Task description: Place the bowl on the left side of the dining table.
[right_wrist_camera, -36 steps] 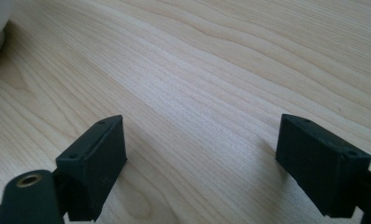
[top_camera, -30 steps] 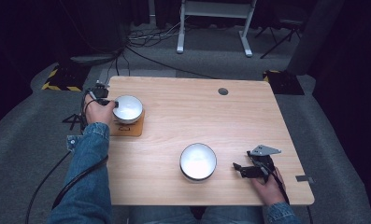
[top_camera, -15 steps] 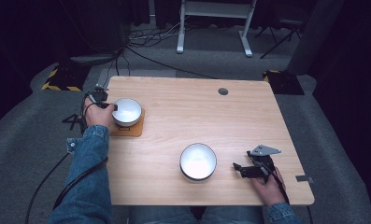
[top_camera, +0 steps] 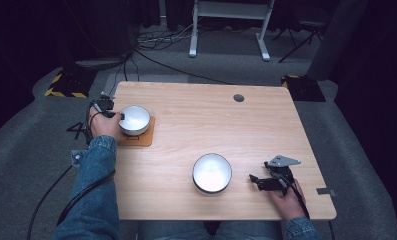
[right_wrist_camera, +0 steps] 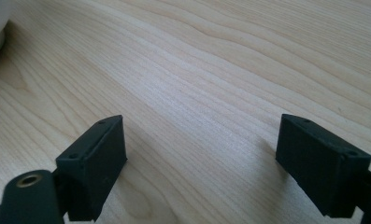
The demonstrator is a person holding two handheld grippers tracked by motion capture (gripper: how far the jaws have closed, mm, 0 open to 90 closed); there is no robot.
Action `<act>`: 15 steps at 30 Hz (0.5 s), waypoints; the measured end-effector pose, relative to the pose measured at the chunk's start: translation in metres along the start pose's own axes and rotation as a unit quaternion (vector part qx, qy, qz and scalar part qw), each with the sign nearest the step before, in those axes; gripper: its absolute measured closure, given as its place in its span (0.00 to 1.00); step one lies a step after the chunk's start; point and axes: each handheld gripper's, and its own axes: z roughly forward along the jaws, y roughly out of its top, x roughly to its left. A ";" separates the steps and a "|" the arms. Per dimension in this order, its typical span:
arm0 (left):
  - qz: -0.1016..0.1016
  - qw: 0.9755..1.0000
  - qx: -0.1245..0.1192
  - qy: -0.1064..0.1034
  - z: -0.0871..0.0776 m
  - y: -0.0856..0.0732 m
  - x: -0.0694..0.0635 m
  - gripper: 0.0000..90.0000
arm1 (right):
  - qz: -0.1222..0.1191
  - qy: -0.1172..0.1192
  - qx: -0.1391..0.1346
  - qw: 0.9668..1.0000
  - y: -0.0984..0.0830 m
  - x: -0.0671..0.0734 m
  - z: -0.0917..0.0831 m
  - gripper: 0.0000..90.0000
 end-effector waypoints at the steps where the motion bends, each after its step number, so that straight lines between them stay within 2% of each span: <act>1: 0.001 1.000 -0.002 0.004 0.000 -0.001 0.000 0.89 | 0.000 0.000 0.000 1.000 0.000 0.000 0.000 0.18; 2: 0.011 1.000 0.004 0.009 0.000 -0.001 0.001 0.89 | 0.000 0.000 0.000 1.000 0.000 0.000 0.000 0.18; 3: 0.009 1.000 -0.003 0.015 0.000 -0.002 0.001 0.88 | 0.000 0.000 0.000 1.000 0.000 0.000 0.000 0.18; 5: 0.003 1.000 -0.013 0.010 -0.002 -0.003 0.002 0.86 | 0.000 0.000 0.000 1.000 0.000 0.000 0.000 0.18; 7: 0.010 1.000 -0.014 0.009 -0.005 -0.002 0.002 0.85 | 0.000 0.000 0.000 1.000 0.000 0.000 0.000 0.18; 8: 0.010 1.000 -0.026 0.012 -0.008 0.000 0.000 0.82 | 0.000 0.000 0.000 1.000 0.000 0.000 0.000 0.18; 9: 0.010 1.000 -0.026 0.012 -0.008 0.000 0.000 0.81 | 0.000 0.000 0.000 1.000 0.000 0.000 0.000 0.18; 10: 0.017 0.999 -0.033 0.016 -0.011 0.002 -0.003 0.79 | 0.000 0.000 0.000 1.000 0.000 0.000 0.000 0.18; 13: 0.023 0.999 -0.039 0.016 -0.014 0.004 -0.006 0.75 | 0.000 0.000 0.000 1.000 0.000 0.000 0.000 0.18; 15: 0.036 0.998 -0.047 0.023 -0.018 0.005 -0.010 0.72 | 0.000 0.000 0.000 1.000 0.000 0.000 0.000 0.18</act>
